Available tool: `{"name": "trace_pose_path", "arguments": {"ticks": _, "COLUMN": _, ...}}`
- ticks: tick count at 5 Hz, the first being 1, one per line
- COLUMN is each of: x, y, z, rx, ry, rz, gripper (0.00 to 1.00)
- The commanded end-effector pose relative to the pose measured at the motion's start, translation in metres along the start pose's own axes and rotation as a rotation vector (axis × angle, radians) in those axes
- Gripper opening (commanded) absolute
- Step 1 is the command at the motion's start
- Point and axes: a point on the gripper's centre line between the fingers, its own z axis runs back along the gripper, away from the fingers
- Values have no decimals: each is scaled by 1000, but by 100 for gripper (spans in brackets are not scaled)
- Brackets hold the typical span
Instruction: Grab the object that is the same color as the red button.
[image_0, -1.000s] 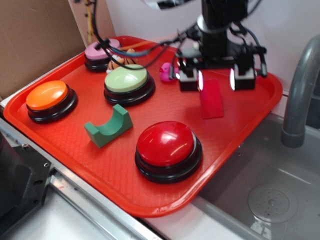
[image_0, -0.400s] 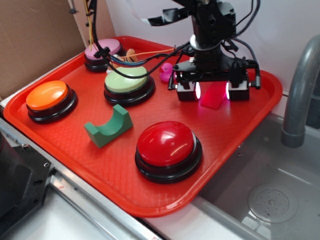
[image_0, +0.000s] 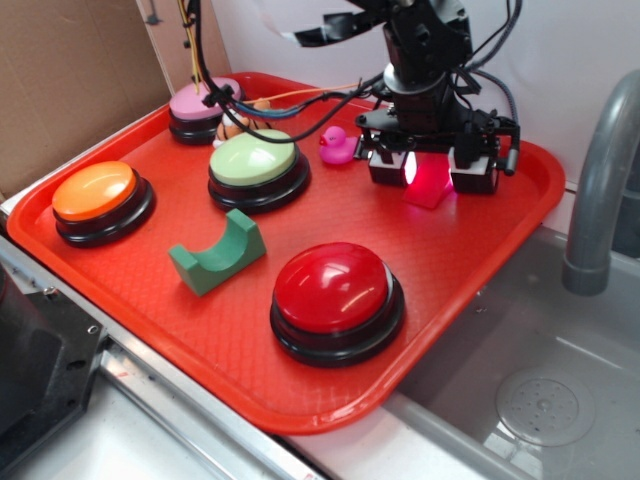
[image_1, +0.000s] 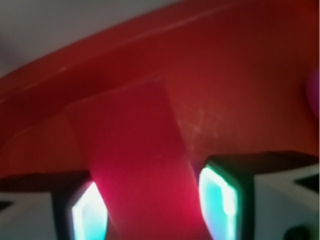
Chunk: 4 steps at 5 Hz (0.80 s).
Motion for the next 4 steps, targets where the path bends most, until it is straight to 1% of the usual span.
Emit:
{"name": "trace_pose_path", "arguments": {"ticks": 1, "x": 7, "y": 14, "z": 21, "rx": -128, "ry": 58, "rz": -209, "gripper": 0}}
{"name": "trace_pose_path", "arguments": {"ticks": 2, "x": 1, "y": 13, "z": 67, "rx": -207, "ry": 139, "rz": -273, "gripper": 0}}
{"name": "trace_pose_path", "arguments": {"ticks": 3, "x": -3, "y": 4, "z": 115, "rx": -251, "ry": 201, "rz": -310, "gripper": 0}}
{"name": "trace_pose_path", "arguments": {"ticks": 4, "x": -8, "y": 5, "z": 147, "rx": -220, "ry": 254, "rz": -289, "gripper": 0}}
